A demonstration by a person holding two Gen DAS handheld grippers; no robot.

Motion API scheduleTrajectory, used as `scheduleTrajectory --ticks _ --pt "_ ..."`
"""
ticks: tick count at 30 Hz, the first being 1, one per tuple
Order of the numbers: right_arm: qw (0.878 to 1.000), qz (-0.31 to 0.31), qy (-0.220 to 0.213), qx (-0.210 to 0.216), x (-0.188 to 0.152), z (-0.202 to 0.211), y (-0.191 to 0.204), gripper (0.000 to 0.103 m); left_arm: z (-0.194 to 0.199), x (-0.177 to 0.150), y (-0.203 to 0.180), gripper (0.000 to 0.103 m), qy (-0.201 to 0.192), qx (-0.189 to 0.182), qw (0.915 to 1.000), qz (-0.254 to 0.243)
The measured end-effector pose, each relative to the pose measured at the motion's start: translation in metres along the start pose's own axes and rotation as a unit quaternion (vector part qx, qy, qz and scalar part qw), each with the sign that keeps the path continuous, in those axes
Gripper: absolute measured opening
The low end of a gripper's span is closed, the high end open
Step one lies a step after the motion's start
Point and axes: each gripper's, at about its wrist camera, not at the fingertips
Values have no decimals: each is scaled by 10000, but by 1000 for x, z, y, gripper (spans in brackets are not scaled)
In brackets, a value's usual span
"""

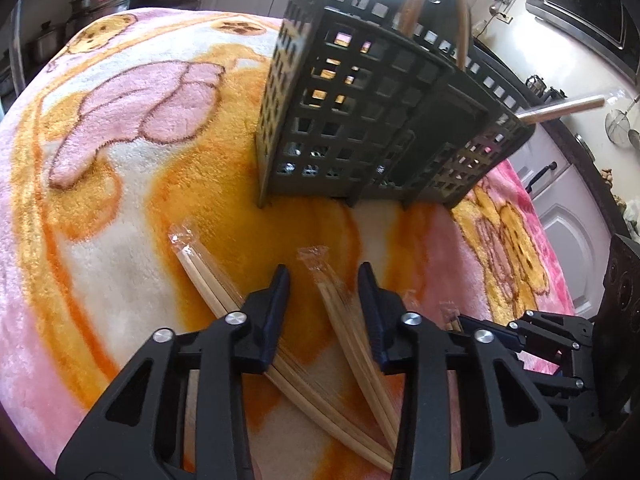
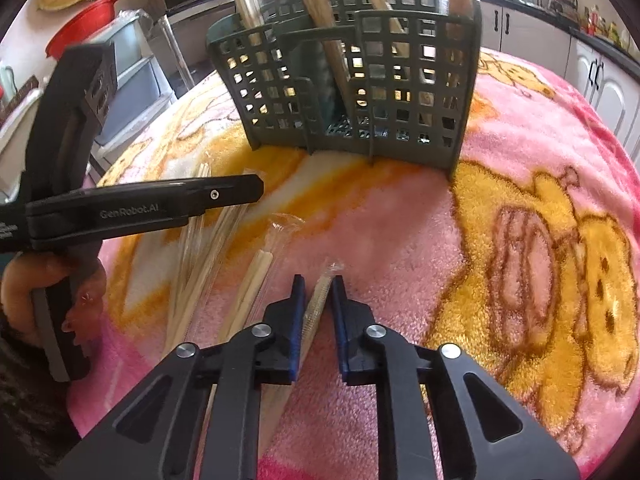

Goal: Organize utensils
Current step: 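Close the left tool on a wrapped chopstick while the right tool closes on another, then lift both held chopsticks and carry them over the green caddy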

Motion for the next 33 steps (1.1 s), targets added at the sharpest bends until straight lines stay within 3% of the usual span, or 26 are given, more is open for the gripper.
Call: scheduleTrajectory --ticks 5,10,16,33 --pt "9996 -221 -97 115 1 6 -9 8 -2 7 7 11 35 3 10000 80" --pt "9989 -320 -288 168 2 18 -13 7 -2 10 10 8 84 -51 9999 110" --pt "9967 -337 -676 296 8 38 -15 7 12 13 20 5 85 -426 9984 373" --pt "9871 327 -1569 24 43 99 4 6 105 22 -12 4 -1042 -868 9906 -168"
Point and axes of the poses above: each gripper's, at about its wrist camera, not at the fingertips, and z roughly against the way its jaws point, y to its left, x to its top, and after that the axes turned 14 degrees about z, right-handed
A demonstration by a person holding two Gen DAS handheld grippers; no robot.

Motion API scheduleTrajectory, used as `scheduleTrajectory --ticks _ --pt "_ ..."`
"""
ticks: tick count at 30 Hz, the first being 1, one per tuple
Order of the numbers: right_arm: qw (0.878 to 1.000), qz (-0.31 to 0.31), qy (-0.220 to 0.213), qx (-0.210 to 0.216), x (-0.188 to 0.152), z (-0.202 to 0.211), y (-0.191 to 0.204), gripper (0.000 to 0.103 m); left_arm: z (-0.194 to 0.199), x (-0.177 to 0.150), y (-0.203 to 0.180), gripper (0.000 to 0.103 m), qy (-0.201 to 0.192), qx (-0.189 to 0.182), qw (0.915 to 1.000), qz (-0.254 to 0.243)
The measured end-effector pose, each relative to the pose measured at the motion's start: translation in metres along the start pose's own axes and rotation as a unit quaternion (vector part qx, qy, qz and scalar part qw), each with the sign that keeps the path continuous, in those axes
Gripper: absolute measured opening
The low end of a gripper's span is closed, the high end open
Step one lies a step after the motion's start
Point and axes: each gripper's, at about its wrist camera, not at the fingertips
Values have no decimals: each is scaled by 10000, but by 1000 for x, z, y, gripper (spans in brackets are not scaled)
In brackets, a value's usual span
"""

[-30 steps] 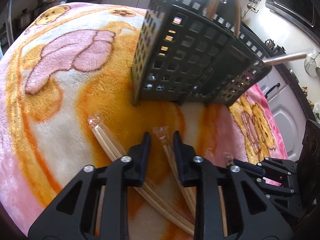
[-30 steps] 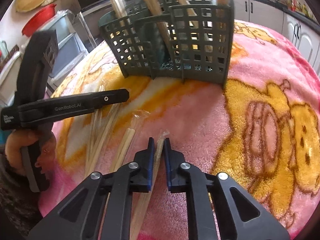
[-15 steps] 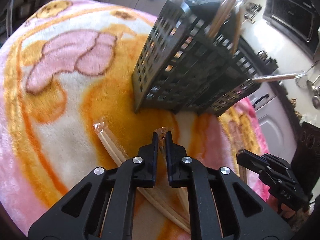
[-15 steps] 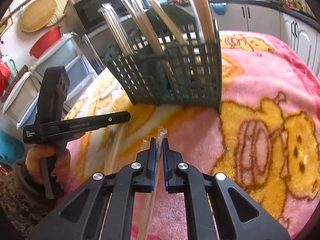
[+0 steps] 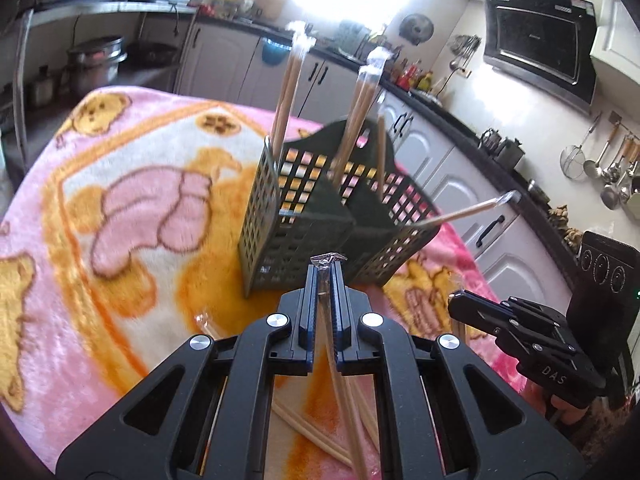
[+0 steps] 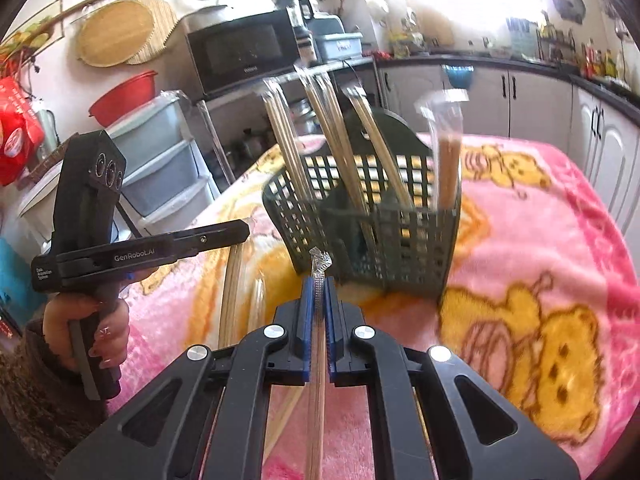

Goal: Organize utensils
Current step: 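Lift both held chopsticks and carry them over the green caddy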

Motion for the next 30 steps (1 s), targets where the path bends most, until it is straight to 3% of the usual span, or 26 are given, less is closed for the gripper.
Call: scheduleTrajectory --ticks 16,30 --pt "9961 283 -819 -192 43 28 5 5 37 25 -39 3 -685 -315 9967 -288" --pt "9889 363 -1405 -324 70 52 5 5 52 44 -67 2 -1009 -604 9916 -542"
Point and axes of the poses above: each gripper's, at about its wrist camera, not at the fingertips, and z roughly against the way its jaws point, y to its left, x to its top, and after that the axes turned 14 degrees about z, right-handed
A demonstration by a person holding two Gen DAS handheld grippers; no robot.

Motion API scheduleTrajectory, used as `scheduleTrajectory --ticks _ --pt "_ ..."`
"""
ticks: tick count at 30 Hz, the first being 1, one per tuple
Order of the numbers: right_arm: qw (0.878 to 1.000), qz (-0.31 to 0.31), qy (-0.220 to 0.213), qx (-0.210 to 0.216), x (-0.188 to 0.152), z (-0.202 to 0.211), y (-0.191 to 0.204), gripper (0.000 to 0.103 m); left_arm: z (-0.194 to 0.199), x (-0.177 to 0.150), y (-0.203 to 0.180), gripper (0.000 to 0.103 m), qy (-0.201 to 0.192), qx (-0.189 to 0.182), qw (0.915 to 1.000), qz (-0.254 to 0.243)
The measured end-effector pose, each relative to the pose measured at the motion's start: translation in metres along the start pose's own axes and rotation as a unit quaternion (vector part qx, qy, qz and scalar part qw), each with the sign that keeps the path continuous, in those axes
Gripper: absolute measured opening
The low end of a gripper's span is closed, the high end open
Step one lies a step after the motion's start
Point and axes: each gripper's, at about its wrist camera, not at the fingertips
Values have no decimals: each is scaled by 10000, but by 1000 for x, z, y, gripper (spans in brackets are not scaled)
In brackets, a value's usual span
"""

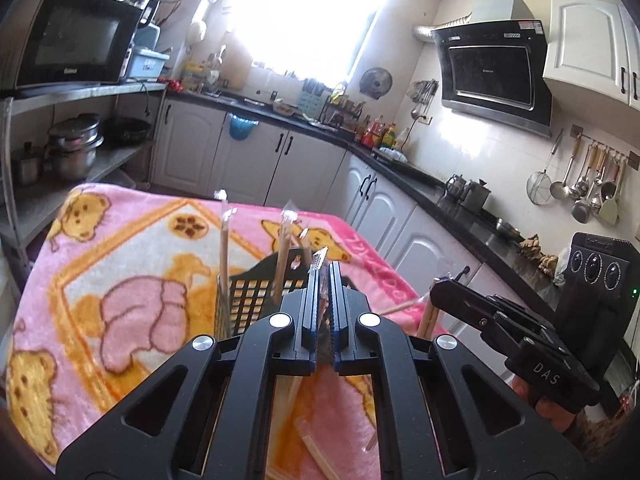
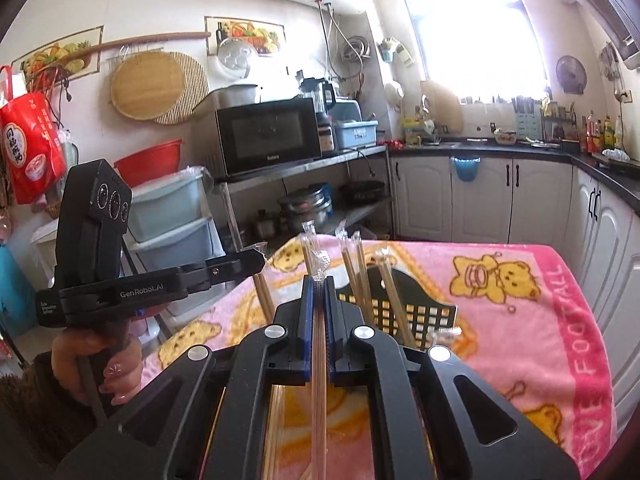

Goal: Organize utensils
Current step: 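Lift both held chopsticks and carry them over the green caddy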

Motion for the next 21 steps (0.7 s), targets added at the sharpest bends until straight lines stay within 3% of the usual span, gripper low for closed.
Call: scheduleTrajectory --ticks 21 --pt "9929 341 -1075 -385 70 -2 -20 5 17 65 -40 2 -779 -316 9958 -364"
Point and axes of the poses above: each gripper's, at about its wrist camera, not at the fingertips, and z roughly against the way its jaws point, y to its left, x to its top, and after that the axes turned 14 degrees about z, right-handed
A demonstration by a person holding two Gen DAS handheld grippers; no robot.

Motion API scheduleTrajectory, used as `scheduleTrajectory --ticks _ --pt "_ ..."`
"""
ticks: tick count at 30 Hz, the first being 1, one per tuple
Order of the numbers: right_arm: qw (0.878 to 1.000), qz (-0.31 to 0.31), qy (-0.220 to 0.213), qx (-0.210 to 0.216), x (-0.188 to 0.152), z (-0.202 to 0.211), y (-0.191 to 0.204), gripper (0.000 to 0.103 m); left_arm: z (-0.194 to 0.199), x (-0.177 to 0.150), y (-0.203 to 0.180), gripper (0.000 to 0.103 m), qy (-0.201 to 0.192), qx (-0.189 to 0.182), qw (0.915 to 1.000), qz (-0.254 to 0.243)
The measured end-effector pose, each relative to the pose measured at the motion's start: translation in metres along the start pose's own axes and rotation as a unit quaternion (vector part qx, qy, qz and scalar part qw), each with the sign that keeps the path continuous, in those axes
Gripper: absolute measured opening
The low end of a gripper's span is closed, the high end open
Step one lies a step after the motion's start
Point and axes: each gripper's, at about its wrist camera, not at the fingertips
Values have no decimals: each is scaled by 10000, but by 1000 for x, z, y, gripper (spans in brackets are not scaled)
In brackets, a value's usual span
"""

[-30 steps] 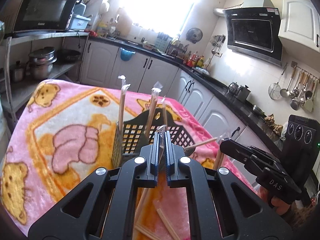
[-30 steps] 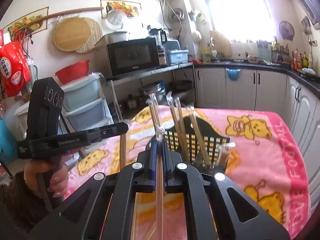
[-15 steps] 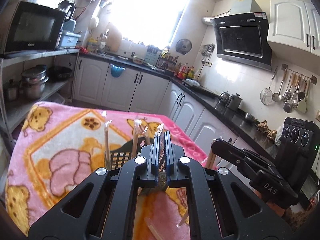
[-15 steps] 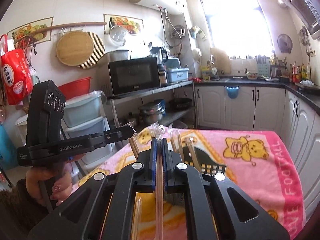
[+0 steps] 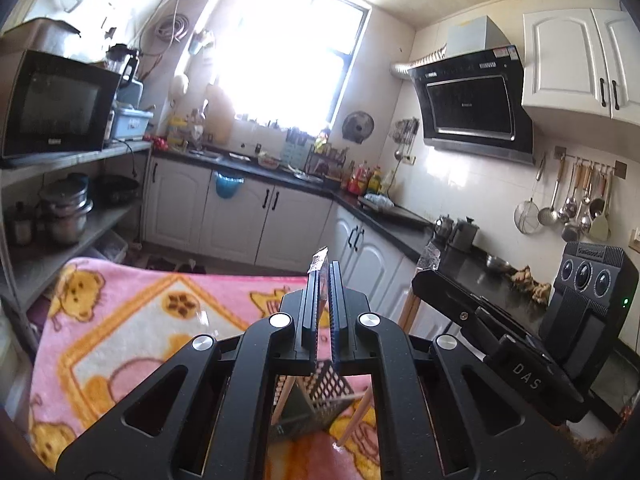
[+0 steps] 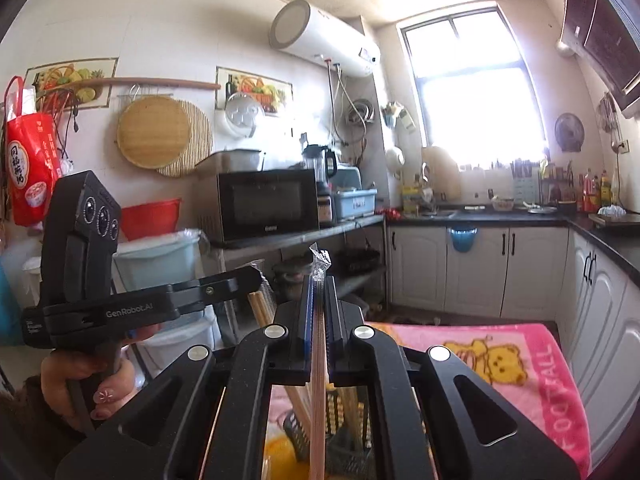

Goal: Organize utensils
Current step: 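Lift both held chopsticks and carry them over the green caddy, then lower both held chopsticks down into the caddy slots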

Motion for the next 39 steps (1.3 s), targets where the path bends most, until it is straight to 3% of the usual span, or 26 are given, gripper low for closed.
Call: scheduleTrajectory --ticks 8,14,24,39 --pt "9996 -19 -160 -223 7 -23 -10 5 -6 18 15 2 -168 152 9997 134" --pt "9979 236 115 -590 -13 -51 -9 5 -23 9 43 2 -64 362 9986 390" --pt "9946 304 576 -803 -52 -88 -1 5 -51 -16 70 2 165 643 9966 492" --pt "9893 274 1043 -980 -83 -101 9 6 -62 -44 81 3 350 941 9940 423"
Point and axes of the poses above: each gripper's, at about its wrist camera, not at the fingertips, and z roughly against the way its jaws point, y to its left, x to its top, and after that the axes turned 14 degrees about z, right-handed
